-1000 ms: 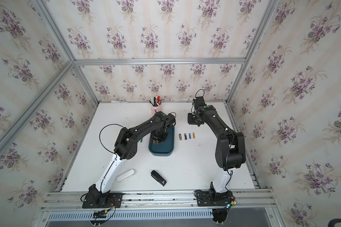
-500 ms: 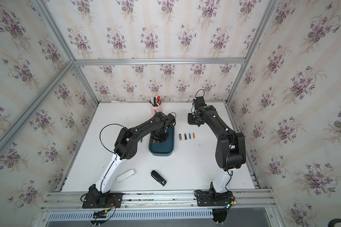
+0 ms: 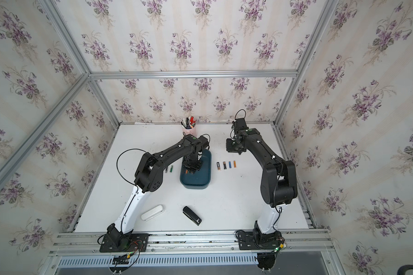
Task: Take the batteries out of the storage box
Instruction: Pick up the battery from the storage box.
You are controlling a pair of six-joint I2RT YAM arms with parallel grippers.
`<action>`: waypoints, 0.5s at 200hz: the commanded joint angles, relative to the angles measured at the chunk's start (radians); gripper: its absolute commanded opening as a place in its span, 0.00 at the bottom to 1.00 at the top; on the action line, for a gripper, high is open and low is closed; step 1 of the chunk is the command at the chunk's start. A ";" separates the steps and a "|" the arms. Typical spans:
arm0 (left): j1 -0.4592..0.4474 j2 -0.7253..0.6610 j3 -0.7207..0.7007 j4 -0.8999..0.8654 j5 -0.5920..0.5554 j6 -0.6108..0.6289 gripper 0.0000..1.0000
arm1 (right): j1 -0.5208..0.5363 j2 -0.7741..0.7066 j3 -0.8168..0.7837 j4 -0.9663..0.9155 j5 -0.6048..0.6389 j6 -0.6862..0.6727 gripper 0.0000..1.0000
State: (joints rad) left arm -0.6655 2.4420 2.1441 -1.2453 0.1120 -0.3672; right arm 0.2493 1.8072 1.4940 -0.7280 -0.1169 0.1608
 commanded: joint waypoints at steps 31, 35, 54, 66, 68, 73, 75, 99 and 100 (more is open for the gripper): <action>0.037 -0.119 -0.034 0.073 0.140 -0.004 0.15 | 0.035 0.016 0.018 -0.008 0.008 0.022 0.34; 0.040 -0.128 -0.037 0.074 0.147 -0.004 0.15 | 0.038 0.017 0.020 -0.007 0.008 0.022 0.34; 0.056 -0.180 -0.067 0.088 0.177 -0.006 0.14 | 0.053 0.024 0.030 -0.010 0.009 0.025 0.34; 0.071 -0.219 -0.095 0.097 0.181 -0.006 0.14 | 0.064 0.031 0.038 -0.012 0.012 0.026 0.34; 0.075 -0.226 -0.100 0.098 0.181 -0.006 0.14 | 0.066 0.032 0.039 -0.012 0.013 0.026 0.34; 0.083 -0.243 -0.115 0.099 0.179 -0.005 0.15 | 0.070 0.034 0.043 -0.011 0.013 0.028 0.34; 0.088 -0.250 -0.120 0.100 0.178 -0.004 0.14 | 0.072 0.036 0.044 -0.011 0.013 0.028 0.34; 0.145 -0.349 -0.213 0.104 0.152 0.006 0.15 | 0.094 0.054 0.067 -0.017 0.015 0.031 0.34; 0.147 -0.354 -0.216 0.105 0.151 0.007 0.15 | 0.095 0.055 0.068 -0.017 0.015 0.031 0.34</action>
State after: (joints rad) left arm -0.5606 2.1605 1.9900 -1.1469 0.2749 -0.3698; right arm 0.3279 1.8488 1.5421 -0.7311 -0.1127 0.1837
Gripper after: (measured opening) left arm 0.168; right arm 0.336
